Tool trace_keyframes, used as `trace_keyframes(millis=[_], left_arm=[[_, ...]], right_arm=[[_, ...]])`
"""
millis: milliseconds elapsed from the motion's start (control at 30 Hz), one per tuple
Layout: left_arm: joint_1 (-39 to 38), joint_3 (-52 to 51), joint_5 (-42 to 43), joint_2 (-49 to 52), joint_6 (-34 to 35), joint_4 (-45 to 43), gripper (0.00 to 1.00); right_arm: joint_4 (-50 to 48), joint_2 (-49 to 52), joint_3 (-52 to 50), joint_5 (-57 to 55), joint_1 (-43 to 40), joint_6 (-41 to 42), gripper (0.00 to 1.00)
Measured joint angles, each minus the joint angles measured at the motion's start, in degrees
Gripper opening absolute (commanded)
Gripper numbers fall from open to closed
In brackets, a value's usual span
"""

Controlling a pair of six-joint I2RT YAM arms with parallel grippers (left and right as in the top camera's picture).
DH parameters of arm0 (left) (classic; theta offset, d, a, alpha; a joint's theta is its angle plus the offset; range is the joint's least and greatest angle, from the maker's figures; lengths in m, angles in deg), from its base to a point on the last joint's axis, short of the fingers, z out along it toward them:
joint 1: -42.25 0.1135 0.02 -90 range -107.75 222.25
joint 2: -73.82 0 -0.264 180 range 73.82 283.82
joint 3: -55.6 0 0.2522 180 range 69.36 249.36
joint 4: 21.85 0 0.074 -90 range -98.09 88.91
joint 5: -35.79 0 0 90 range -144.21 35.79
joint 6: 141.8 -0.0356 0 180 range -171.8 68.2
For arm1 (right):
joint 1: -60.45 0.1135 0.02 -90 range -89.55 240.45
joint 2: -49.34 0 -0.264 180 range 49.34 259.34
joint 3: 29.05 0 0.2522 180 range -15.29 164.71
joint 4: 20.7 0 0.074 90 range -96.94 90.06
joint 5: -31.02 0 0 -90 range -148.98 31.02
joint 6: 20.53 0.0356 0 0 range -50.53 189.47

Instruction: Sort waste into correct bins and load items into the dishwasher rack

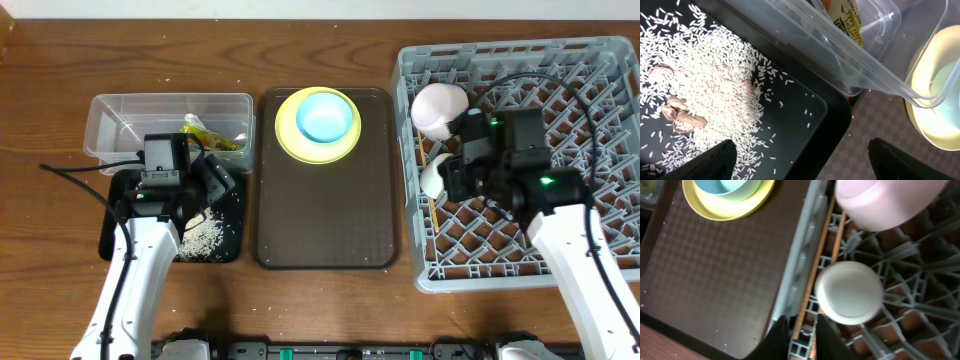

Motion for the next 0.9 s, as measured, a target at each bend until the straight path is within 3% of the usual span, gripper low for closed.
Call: trace_keyframes(millis=[533, 900], left_arm=[[0.00, 0.00, 0.02, 0.00, 0.02, 0.00, 0.87], [0.00, 0.00, 0.02, 0.00, 0.02, 0.00, 0.87]], right_arm=[[-0.17, 12.13, 0.37, -6.47, 8.00, 10.03, 0.19], [-1.33, 14.19, 0.22, -8.35, 10.03, 14.12, 0.06]])
